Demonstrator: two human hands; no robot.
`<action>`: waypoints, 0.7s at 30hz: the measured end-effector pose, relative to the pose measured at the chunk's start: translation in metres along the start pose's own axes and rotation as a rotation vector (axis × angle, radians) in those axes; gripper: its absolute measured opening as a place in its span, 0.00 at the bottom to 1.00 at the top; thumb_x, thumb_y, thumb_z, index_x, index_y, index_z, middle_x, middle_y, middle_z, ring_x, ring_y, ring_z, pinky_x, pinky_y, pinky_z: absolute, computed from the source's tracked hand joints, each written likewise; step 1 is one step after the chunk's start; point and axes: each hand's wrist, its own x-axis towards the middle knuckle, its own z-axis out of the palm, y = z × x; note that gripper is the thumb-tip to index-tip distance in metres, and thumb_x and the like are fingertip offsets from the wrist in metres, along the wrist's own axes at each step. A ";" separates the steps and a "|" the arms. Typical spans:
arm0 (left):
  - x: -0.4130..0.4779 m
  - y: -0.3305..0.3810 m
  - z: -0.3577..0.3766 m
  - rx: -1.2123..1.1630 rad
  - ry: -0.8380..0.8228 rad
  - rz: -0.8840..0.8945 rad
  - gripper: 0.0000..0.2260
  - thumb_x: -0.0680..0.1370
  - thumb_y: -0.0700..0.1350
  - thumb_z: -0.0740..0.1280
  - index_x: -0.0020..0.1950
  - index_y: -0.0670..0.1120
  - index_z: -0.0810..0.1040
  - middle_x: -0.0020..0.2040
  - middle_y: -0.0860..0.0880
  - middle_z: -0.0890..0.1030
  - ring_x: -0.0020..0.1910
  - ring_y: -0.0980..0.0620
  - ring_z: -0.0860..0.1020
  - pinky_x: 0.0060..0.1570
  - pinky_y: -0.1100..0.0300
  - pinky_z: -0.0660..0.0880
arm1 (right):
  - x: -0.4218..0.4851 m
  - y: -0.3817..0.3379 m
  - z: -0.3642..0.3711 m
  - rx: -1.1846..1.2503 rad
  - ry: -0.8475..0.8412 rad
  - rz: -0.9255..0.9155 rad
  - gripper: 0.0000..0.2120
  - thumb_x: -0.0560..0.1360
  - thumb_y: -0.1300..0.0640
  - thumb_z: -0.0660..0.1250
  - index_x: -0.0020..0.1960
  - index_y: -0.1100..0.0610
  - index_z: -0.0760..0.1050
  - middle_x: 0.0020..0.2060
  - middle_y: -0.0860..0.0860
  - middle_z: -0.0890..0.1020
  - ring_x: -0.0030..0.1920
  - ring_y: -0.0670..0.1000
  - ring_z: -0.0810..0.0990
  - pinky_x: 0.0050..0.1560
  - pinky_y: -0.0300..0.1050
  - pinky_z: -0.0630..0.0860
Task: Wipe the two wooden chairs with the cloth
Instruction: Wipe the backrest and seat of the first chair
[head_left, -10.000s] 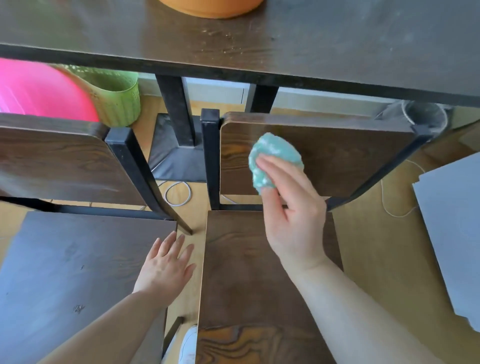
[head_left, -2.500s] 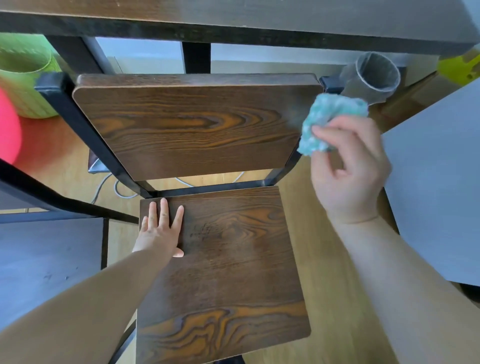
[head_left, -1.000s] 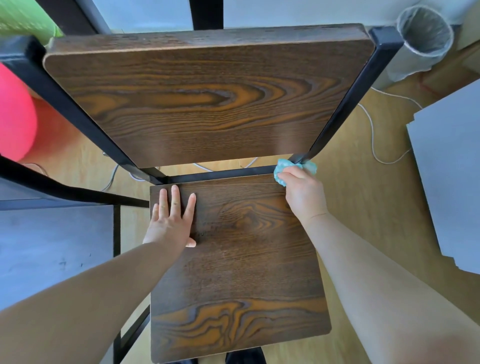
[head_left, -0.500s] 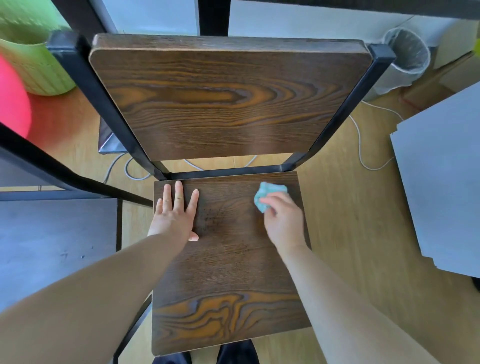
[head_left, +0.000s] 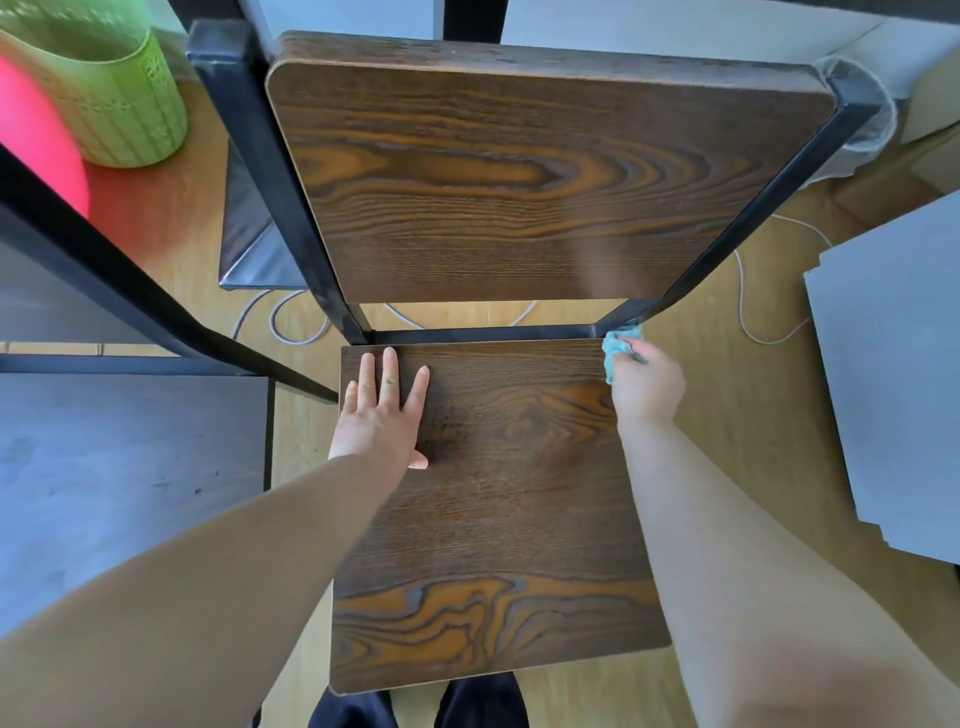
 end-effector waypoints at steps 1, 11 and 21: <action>0.000 0.000 0.000 -0.004 0.006 0.004 0.50 0.78 0.60 0.67 0.77 0.49 0.27 0.77 0.38 0.27 0.76 0.34 0.31 0.76 0.41 0.43 | -0.005 0.000 0.003 0.054 0.017 0.025 0.12 0.80 0.59 0.66 0.61 0.53 0.81 0.58 0.51 0.81 0.53 0.49 0.80 0.55 0.46 0.81; -0.003 -0.006 0.001 -0.036 0.027 0.042 0.48 0.79 0.59 0.65 0.78 0.49 0.28 0.77 0.38 0.28 0.76 0.34 0.30 0.76 0.42 0.41 | -0.046 -0.016 0.041 0.075 -0.106 -0.094 0.13 0.79 0.61 0.67 0.63 0.56 0.80 0.61 0.51 0.80 0.55 0.46 0.77 0.52 0.35 0.77; -0.016 -0.027 0.011 -0.138 0.142 0.117 0.39 0.82 0.57 0.60 0.81 0.44 0.37 0.80 0.41 0.33 0.79 0.42 0.34 0.77 0.50 0.42 | -0.068 -0.030 0.060 -0.072 -0.329 -0.227 0.14 0.79 0.61 0.67 0.64 0.54 0.80 0.63 0.50 0.78 0.55 0.45 0.74 0.53 0.33 0.74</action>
